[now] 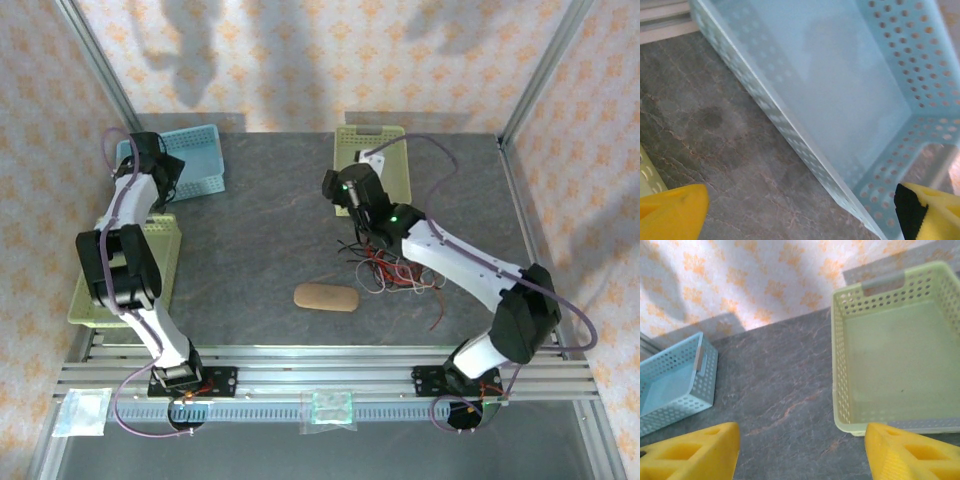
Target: Untangle the cables
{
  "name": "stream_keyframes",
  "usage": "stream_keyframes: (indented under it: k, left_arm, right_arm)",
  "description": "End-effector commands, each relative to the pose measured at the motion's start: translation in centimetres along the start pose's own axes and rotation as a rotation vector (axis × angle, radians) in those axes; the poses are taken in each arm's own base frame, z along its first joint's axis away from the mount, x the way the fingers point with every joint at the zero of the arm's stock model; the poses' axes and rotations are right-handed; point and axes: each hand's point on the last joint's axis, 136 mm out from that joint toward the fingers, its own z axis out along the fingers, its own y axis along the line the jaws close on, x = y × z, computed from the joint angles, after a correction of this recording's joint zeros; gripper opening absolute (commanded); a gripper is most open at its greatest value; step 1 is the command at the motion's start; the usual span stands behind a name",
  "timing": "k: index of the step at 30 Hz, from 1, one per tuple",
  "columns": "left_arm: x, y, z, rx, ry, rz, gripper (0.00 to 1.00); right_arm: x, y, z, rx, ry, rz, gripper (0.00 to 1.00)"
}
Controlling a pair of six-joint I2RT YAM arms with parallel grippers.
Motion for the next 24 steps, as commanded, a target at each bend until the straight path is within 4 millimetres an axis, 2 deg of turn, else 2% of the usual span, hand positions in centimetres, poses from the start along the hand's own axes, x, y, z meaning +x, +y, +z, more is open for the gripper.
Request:
stream_keyframes:
  k: [1,6,13,24]
  left_arm:
    - [-0.5,0.6,0.7,-0.078,-0.009,-0.091,0.95]
    - [0.1,-0.6,3.5,-0.078,0.039,-0.122,0.94]
    - [0.9,-0.4,6.3,-0.124,0.084,-0.141,0.88]
    - [2.1,-0.5,8.8,-0.152,0.115,-0.087,0.75]
  right_arm:
    - [-1.0,-1.9,-1.4,0.073,-0.047,0.006,0.67]
    - [-1.3,-2.4,-2.1,0.081,-0.053,0.000,0.67]
    - [-1.2,-3.1,-2.7,0.098,-0.051,0.009,0.67]
    - [-1.8,-4.5,-3.7,0.158,-0.072,0.005,0.67]
